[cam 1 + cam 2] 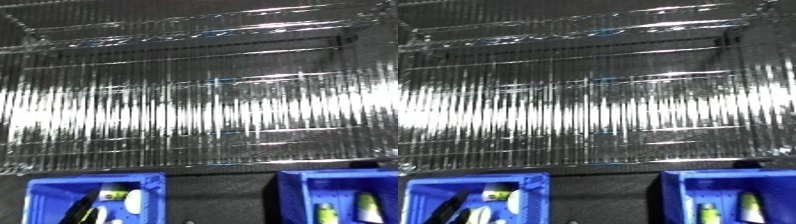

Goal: Pick up the object and place it into the box

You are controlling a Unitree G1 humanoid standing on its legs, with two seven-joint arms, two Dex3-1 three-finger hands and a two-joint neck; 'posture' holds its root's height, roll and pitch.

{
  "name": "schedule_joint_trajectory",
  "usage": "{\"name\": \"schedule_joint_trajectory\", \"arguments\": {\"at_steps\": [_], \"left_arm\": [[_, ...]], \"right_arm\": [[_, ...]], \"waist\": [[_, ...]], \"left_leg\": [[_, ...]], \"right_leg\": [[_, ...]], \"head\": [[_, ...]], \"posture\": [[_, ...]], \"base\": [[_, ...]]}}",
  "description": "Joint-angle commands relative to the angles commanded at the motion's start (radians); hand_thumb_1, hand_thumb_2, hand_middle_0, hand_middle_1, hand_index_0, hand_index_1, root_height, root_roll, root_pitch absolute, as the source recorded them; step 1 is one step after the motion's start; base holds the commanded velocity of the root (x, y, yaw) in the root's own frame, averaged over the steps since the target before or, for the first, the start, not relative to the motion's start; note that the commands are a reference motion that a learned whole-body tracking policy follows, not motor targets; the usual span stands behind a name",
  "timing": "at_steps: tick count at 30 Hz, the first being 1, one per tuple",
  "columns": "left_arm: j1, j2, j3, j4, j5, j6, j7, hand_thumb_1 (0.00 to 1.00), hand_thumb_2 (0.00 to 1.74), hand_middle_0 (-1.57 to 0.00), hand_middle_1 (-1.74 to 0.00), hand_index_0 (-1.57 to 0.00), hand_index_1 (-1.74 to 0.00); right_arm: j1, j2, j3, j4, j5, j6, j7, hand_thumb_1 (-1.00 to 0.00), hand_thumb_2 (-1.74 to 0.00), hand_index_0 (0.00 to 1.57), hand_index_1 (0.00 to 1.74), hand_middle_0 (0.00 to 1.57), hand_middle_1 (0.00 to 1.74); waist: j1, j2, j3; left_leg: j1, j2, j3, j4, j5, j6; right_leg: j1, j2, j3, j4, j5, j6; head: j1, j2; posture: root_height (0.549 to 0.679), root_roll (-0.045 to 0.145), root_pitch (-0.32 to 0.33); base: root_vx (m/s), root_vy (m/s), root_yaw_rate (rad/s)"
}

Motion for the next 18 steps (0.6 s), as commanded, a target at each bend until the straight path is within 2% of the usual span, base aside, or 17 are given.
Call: {"name": "schedule_joint_trajectory", "arguments": {"at_steps": [5,10,15,18], "left_arm": [[0.013,-0.009,-0.021,-0.020,0.017,0.005,0.015,0.00,0.00,0.00,0.00,0.00,0.00],[0.024,-0.022,-0.031,-0.024,0.019,0.009,0.016,0.00,0.00,0.00,0.00,0.00,0.00],[0.027,-0.034,-0.035,0.007,0.035,0.013,0.013,0.00,0.00,0.00,0.00,0.00,0.00],[0.033,-0.042,-0.032,0.040,0.041,0.026,0.008,0.00,0.00,0.00,0.00,0.00,0.00]], "right_arm": [[0.000,-0.017,-0.003,-0.010,-0.016,0.017,0.006,0.00,0.00,0.00,0.00,0.00,0.00],[0.003,-0.019,-0.010,0.004,-0.021,0.030,0.011,0.00,0.00,0.00,0.00,0.00,0.00],[0.004,-0.009,-0.021,0.033,-0.028,0.043,0.001,0.00,0.00,0.00,0.00,0.00,0.00],[0.017,0.000,-0.026,0.049,-0.033,0.051,-0.003,0.00,0.00,0.00,0.00,0.00,0.00]], "waist": [[-0.008,0.006,0.000],[-0.012,0.012,0.000],[-0.018,0.020,-0.002],[-0.021,0.021,-0.017]], "left_leg": [[0.007,0.000,0.002,0.010,-0.008,0.0003],[0.015,-0.005,0.000,0.011,-0.011,0.0019],[0.051,-0.012,-0.005,-0.034,0.005,-0.0003],[0.090,-0.012,-0.008,-0.093,0.025,-0.0056]], "right_leg": [[0.002,-0.0036,0.003,0.006,0.000,-0.0030],[0.007,-0.0056,0.005,0.005,0.002,-0.0061],[0.034,-0.0014,0.011,-0.029,0.011,-0.0045],[0.068,0.0002,0.012,-0.079,0.023,0.0015]], "head": [[0.075,-0.014],[0.078,-0.038],[0.052,-0.102],[0.025,-0.156]], "posture": [[0.657,0.037,0.065],[0.657,0.041,0.060],[0.660,0.043,0.054],[0.663,0.043,0.052]], "base": [[0.003,0.021,-0.126],[0.012,0.004,-0.032],[0.022,0.013,-0.025],[0.048,0.014,-0.037]]}}
